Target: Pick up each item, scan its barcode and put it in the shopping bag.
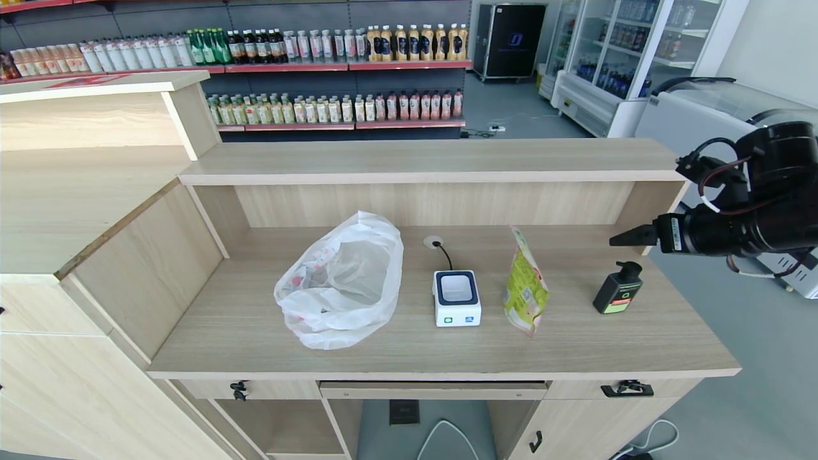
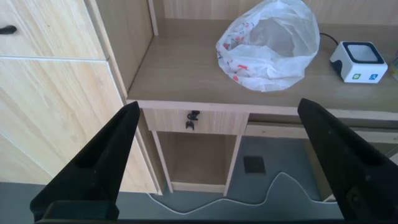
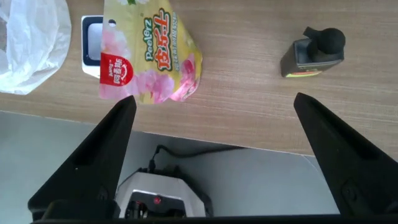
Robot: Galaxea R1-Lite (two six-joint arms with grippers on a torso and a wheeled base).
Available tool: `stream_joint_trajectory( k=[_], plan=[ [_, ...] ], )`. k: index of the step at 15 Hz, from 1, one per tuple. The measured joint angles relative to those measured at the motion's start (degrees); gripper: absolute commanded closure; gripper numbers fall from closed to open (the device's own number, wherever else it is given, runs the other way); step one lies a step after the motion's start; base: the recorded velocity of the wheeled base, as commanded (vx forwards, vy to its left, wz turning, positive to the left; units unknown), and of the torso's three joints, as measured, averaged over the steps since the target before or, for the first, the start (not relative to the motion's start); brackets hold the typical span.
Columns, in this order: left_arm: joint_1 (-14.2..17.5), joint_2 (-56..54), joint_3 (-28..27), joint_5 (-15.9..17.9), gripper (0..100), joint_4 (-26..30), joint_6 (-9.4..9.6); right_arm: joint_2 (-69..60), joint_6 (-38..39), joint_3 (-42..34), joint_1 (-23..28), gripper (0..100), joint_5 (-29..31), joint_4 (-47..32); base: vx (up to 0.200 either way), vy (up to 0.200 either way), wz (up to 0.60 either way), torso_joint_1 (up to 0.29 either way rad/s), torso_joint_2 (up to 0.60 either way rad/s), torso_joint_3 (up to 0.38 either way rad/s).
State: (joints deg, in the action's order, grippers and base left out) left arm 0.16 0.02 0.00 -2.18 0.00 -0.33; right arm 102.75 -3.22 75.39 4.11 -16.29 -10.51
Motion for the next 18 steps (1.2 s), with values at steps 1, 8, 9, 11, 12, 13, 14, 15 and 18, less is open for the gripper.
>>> stream_joint_trajectory(
  k=[1, 8, 9, 11, 12, 13, 14, 15, 18],
  plan=[
    [0.00, 0.00, 0.00, 0.00, 0, 0.00, 0.01, 1.77, 0.02, 0.30, -0.59, 0, -0.51, 2.04, 0.000, 0.000, 0.00, 0.000, 0.00, 0.000],
    [-0.02, 0.00, 0.00, 0.00, 0, 0.00, 0.00, 11.98, 2.27, 1.12, -2.73, 0, -4.97, 13.76, 0.000, 0.000, 0.00, 0.000, 0.00, 0.000],
    [-0.02, 0.00, 0.00, 0.00, 0, 0.00, 0.00, 13.35, 4.55, 1.34, -3.34, 0, -5.08, 16.96, 0.000, 0.000, 0.00, 0.000, 0.00, 0.000],
    [-0.02, 0.00, 0.00, 0.00, 0, 0.00, 0.01, 15.87, 8.69, 2.10, -4.74, 0, -5.17, 21.39, 0.000, 0.000, 0.00, 0.000, 0.00, 0.000],
    [0.00, 0.00, 0.00, 0.00, 0, 0.00, 0.01, 17.07, 10.22, 2.32, -5.49, 0, -5.47, 23.67, 0.000, 0.000, 0.00, 0.000, 0.00, 0.000],
    [0.00, 0.00, 0.00, 0.00, 0, 0.00, 0.00, 18.03, 11.47, 2.34, -6.12, 0, -6.49, 25.09, 0.000, 0.000, 0.00, 0.000, 0.00, 0.000],
    [0.00, 0.00, 0.00, 0.00, 0, 0.00, 0.00, 18.83, 12.36, 2.34, -6.74, 0, -7.33, 26.10, 0.000, 0.000, 0.00, 0.000, 0.00, 0.000],
    [0.00, 0.00, 0.00, 0.02, 0, 0.00, 0.01, 19.41, 12.92, 2.26, -7.28, 0, -7.57, 26.54, 0.000, 0.000, 0.00, 0.000, 0.00, 0.000],
    [0.00, 0.00, 0.00, 0.00, 0, 0.00, 0.01, 21.47, 12.87, 2.19, -8.57, 0, -7.58, 28.05, 0.000, 0.000, 0.00, 0.000, 0.00, 0.000]
  ],
)
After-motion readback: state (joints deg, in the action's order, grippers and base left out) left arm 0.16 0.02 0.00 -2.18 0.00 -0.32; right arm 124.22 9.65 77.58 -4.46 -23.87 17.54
